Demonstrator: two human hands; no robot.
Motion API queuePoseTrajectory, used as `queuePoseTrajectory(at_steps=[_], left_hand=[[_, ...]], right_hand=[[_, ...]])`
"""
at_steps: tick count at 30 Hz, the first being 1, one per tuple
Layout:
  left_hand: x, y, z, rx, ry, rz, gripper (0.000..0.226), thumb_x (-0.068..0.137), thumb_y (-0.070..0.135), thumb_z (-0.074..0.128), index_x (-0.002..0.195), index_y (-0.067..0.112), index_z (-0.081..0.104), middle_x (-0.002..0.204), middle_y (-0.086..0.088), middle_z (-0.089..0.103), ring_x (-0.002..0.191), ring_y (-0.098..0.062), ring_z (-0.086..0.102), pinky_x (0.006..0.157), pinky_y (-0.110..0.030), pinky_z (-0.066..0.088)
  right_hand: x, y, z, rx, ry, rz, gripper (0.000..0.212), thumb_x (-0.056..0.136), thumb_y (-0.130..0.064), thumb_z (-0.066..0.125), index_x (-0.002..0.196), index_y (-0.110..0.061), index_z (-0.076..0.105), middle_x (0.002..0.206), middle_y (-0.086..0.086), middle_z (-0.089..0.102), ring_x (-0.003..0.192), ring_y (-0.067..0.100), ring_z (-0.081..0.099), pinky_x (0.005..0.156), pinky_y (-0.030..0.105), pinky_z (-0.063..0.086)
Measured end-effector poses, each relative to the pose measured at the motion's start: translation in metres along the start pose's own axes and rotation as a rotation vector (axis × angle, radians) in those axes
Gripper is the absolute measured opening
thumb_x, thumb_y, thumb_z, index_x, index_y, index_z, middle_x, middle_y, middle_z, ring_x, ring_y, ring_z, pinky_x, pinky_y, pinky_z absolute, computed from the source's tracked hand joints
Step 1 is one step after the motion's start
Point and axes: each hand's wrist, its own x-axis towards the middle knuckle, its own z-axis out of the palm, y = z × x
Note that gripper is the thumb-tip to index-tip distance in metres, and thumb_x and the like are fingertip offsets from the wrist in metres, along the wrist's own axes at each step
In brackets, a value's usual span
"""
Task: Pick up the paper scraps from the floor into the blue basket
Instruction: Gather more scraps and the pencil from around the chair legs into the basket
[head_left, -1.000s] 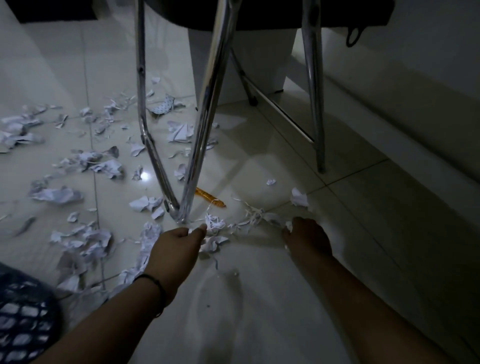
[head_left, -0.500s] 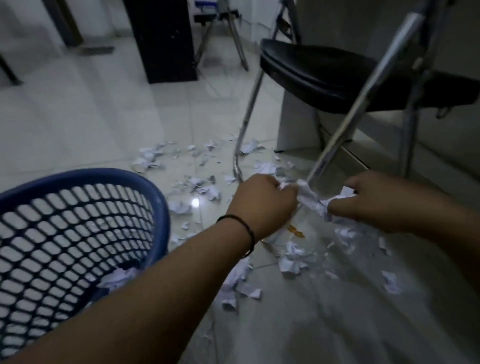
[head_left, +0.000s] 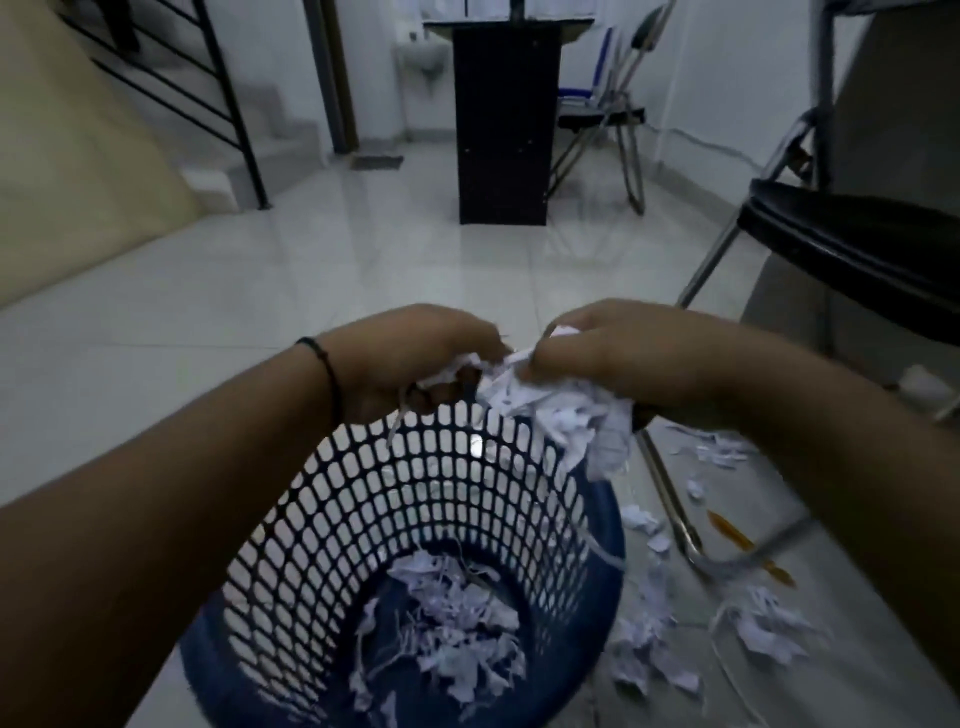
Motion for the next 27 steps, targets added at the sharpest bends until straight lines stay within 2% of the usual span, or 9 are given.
queuePoseTrajectory(at_steps=[3,6,9,13,15,17,20,22,27], left_hand=[[-0.009,-0.029,-0.019,0.196,0.041,-0.179,0.019,0.068,0.024,0.057,0.050,0.019,0.060,0.042,0.007,0.040,0.037,-0.011,0.029,0.045,-0.023,0.019],[-0.010,-0.054,-0.025,0.425,-0.064,-0.335,0.023,0.072,0.020,0.056,0.050,0.020,0.055,0.050,0.001,0.037,0.041,-0.015,0.029,0.043,-0.023,0.023],[-0.007,-0.075,-0.027,0.362,-0.151,-0.453,0.025,0.082,0.025,0.048,0.059,0.018,0.053,0.053,-0.001,0.038,0.045,-0.017,0.032,0.049,-0.027,0.032],[-0.007,-0.085,-0.028,0.237,-0.157,-0.563,0.039,0.092,0.047,0.042,0.085,0.012,0.058,0.063,-0.005,0.056,0.043,-0.017,0.052,0.052,-0.029,0.050],[-0.006,-0.088,-0.028,0.292,-0.168,-0.582,0.046,0.091,0.055,0.038,0.108,0.015,0.054,0.090,-0.009,0.063,0.068,-0.022,0.063,0.070,-0.040,0.055],[-0.004,-0.090,-0.027,0.371,-0.153,-0.598,0.056,0.089,0.060,0.037,0.129,0.022,0.046,0.121,-0.011,0.057,0.103,-0.029,0.059,0.089,-0.048,0.050],[-0.002,-0.087,-0.021,0.656,-0.150,-0.450,0.054,0.090,0.058,0.039,0.131,0.023,0.049,0.135,0.000,0.051,0.120,-0.021,0.048,0.103,-0.040,0.038],[-0.002,-0.082,-0.014,0.730,-0.152,-0.283,0.042,0.089,0.053,0.045,0.120,0.027,0.058,0.127,0.008,0.057,0.114,-0.011,0.050,0.098,-0.031,0.037],[-0.003,-0.064,0.023,0.617,-0.394,-0.117,0.025,0.079,0.056,0.059,0.093,0.037,0.065,0.097,0.021,0.065,0.093,0.001,0.058,0.088,-0.027,0.046]], right_hand=[[0.019,0.008,0.040,-0.042,-0.015,-0.002,0.034,0.074,-0.042,0.063,0.076,-0.009,0.062,0.065,0.009,0.059,0.057,0.017,0.052,0.054,0.028,0.040],[0.033,0.013,0.065,-0.167,-0.053,0.042,0.035,0.073,-0.048,0.062,0.075,-0.013,0.059,0.069,-0.001,0.053,0.059,0.014,0.047,0.056,0.028,0.035],[0.043,0.016,0.077,-0.273,-0.132,0.086,0.034,0.077,-0.054,0.059,0.081,-0.020,0.061,0.077,-0.005,0.060,0.064,0.013,0.057,0.053,0.025,0.042],[0.048,0.022,0.084,-0.466,-0.223,0.120,0.048,0.082,-0.062,0.051,0.115,-0.029,0.061,0.120,-0.008,0.060,0.098,0.011,0.059,0.070,0.023,0.045],[0.048,0.023,0.085,-0.479,-0.260,0.142,0.054,0.083,-0.065,0.046,0.124,-0.030,0.056,0.130,-0.009,0.055,0.104,0.012,0.057,0.077,0.025,0.046],[0.047,0.024,0.083,-0.453,-0.280,0.160,0.057,0.085,-0.066,0.041,0.129,-0.032,0.052,0.135,-0.008,0.052,0.108,0.014,0.057,0.084,0.029,0.049],[0.042,0.025,0.077,-0.439,-0.226,0.131,0.051,0.090,-0.062,0.035,0.130,-0.035,0.050,0.140,-0.009,0.048,0.118,0.012,0.050,0.090,0.026,0.035],[0.035,0.025,0.068,-0.420,-0.125,0.075,0.045,0.091,-0.058,0.036,0.127,-0.037,0.052,0.137,-0.012,0.051,0.110,0.004,0.045,0.086,0.025,0.029],[0.013,0.031,0.033,-0.419,0.042,0.060,0.021,0.086,-0.053,0.051,0.090,-0.037,0.064,0.093,-0.017,0.063,0.081,0.001,0.055,0.062,0.020,0.036]])
